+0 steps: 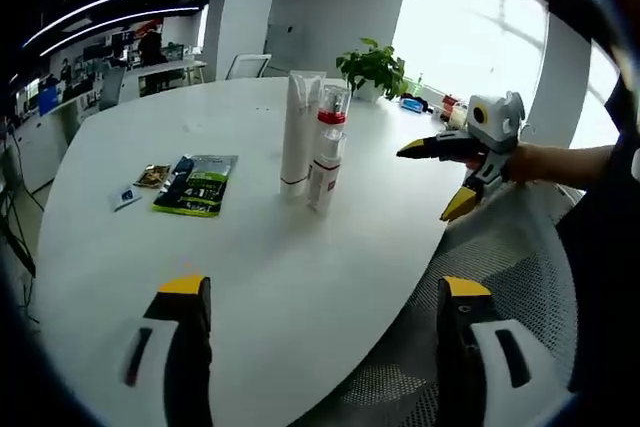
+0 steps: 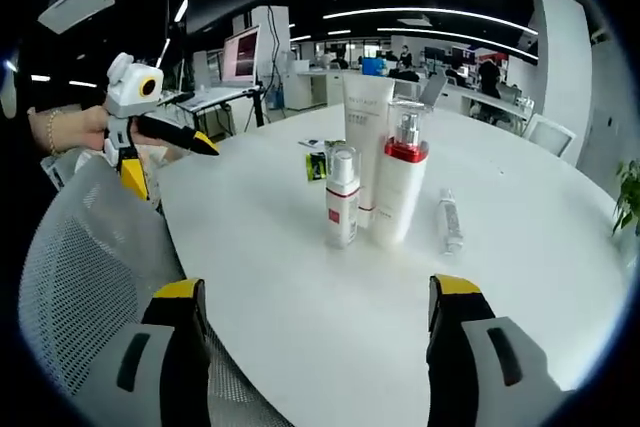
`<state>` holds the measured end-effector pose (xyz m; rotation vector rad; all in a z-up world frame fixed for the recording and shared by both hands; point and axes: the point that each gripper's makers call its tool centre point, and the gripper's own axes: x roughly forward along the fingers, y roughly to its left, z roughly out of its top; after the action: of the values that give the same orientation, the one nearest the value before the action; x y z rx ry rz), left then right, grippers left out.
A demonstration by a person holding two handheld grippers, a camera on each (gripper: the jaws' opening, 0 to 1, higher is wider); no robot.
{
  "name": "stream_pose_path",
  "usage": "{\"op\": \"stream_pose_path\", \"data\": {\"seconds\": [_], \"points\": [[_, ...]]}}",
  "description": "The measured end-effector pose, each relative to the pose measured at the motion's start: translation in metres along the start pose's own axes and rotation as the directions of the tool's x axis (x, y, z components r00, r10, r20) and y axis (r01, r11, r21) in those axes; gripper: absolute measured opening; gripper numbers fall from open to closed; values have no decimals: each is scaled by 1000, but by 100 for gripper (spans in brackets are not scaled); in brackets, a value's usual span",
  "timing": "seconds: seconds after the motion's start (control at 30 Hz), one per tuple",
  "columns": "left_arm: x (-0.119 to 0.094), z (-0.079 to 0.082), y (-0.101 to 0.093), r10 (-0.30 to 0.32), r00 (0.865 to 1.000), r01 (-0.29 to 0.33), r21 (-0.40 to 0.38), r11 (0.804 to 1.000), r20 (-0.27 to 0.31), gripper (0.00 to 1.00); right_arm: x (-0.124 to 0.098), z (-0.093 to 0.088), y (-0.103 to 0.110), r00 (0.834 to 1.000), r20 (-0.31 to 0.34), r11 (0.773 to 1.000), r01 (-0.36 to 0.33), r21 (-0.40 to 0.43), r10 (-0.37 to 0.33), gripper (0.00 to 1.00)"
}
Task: Arrange the skincare products in the storage area until every visible bottle or jar stands upright without overlapping.
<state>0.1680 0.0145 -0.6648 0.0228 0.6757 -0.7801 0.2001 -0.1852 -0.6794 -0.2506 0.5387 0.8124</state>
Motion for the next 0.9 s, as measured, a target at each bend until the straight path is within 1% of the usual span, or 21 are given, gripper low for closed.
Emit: {"op": "stream_pose_path", "data": {"seconds": [0.07, 0.1, 0.23, 0.33, 0.43, 0.57, 0.9], "points": [[-4, 2, -2, 6, 1000, -6, -11, 1000, 18, 90, -2, 3, 0, 1000, 20, 1000, 5, 18, -6, 92], [-5, 1, -1, 10, 1000, -10, -15, 1000, 18, 91, -2, 3, 1, 1000, 24, 1000, 7, 21, -7, 92], [-6, -7, 1, 24, 1000, -24, -35, 999, 1, 96, -2, -1, 1, 1000, 8, 1000, 16, 8, -17, 92], [-10, -6, -1, 24, 1000, -24, -30, 999, 3, 98, -1, 1, 1, 1000, 13, 1000, 22, 8, -22, 91], [-10, -3, -1, 24, 1000, -24, -30, 999, 16, 99, -2, -1, 0, 1000, 7, 1000, 27, 12, -27, 91], [-10, -6, 1, 35, 999, -35, -21, 999, 1, 99, -3, -2, -2, 999, 11, 999, 41, 21, -41, 90], [-11, -5, 4, 49, 999, -48, -19, 999, 9, 99, -6, -7, -4, 998, -7, 997, 67, 35, -67, 92]]}}
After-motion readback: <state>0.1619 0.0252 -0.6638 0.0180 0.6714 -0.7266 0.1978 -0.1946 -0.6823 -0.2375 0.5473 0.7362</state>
